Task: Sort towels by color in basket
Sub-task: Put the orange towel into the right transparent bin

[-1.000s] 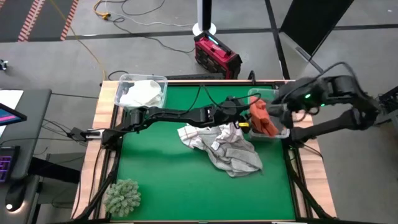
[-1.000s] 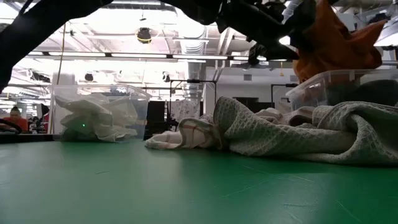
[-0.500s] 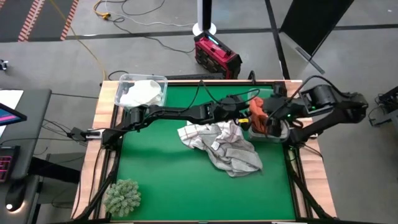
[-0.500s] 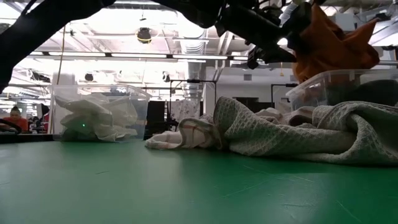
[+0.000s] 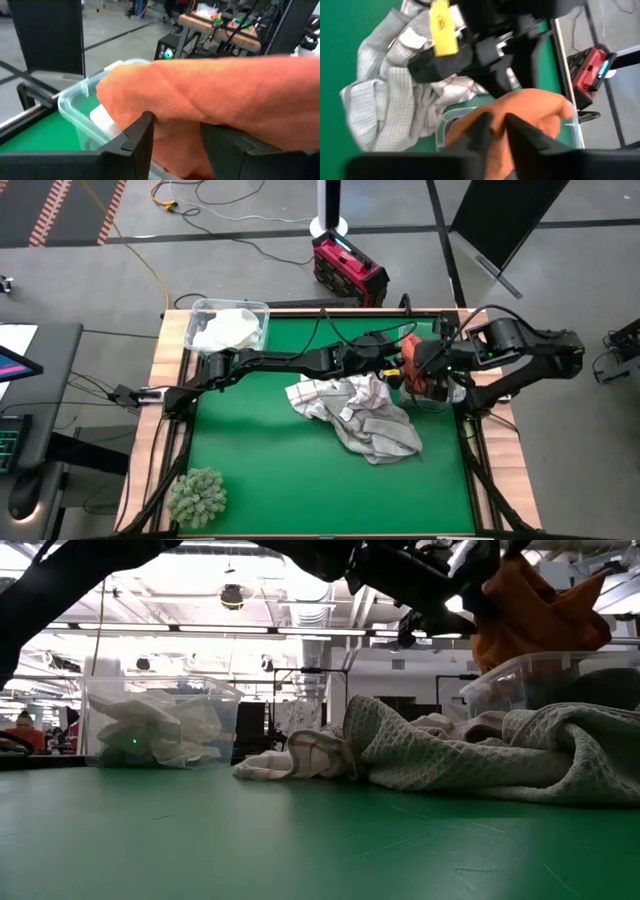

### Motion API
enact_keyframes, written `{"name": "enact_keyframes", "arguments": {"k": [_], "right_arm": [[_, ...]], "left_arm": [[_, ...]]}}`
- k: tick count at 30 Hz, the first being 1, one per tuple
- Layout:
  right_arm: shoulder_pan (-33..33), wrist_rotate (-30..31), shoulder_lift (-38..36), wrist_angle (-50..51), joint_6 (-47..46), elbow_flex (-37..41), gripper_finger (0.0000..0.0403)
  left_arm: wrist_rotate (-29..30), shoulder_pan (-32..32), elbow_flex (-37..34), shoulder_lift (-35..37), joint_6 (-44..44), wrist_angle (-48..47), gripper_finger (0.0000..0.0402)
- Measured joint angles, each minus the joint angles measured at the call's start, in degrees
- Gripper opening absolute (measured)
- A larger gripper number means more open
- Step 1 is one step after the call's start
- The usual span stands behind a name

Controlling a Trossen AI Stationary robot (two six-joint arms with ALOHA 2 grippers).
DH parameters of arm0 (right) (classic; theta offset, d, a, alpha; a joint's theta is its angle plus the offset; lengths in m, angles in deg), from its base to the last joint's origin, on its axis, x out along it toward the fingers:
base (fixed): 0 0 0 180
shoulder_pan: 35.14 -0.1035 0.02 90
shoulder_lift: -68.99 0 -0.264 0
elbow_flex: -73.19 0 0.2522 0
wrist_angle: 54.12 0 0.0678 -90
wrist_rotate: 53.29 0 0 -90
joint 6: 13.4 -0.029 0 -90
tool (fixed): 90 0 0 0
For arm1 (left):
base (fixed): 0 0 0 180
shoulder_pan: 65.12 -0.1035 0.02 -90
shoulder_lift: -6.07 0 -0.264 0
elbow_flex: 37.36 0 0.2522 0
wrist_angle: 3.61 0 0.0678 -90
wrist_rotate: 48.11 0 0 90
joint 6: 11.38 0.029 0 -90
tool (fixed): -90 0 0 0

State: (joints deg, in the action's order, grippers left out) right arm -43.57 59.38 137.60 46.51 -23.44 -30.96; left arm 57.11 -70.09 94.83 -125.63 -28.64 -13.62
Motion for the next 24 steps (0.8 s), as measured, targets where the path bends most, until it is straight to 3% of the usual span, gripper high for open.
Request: {"name": "enact_keyframes", "arguments": {"k": [2,4,9,16,19,24], "right_arm": [[0.0,-0.7,0.1,0.6,0.0,0.0,0.004],[0.0,-1.3,0.1,1.6,-0.3,0.0,0.0017],[1.8,-1.0,-1.0,3.2,-4.3,0.0,0.0018],[6.8,1.5,-3.8,3.0,-6.6,0.5,0.0013],[10.5,2.0,-4.7,3.0,-6.1,5.2,0.0013],[18.2,1.9,-8.3,1.8,-4.6,20.5,0.0013]], "left_arm": [[0.0,0.0,0.0,0.3,0.3,0.6,0.0153],[-0.1,0.0,0.0,0.8,0.4,0.3,0.0153],[-1.7,0.0,0.0,2.5,1.6,-2.1,0.0153],[-2.0,0.3,0.0,9.0,4.7,-16.1,0.0153],[-2.3,0.5,0.0,12.4,6.5,-22.2,0.0153],[-2.5,1.9,-0.2,18.4,10.5,-30.1,0.0153]]}}
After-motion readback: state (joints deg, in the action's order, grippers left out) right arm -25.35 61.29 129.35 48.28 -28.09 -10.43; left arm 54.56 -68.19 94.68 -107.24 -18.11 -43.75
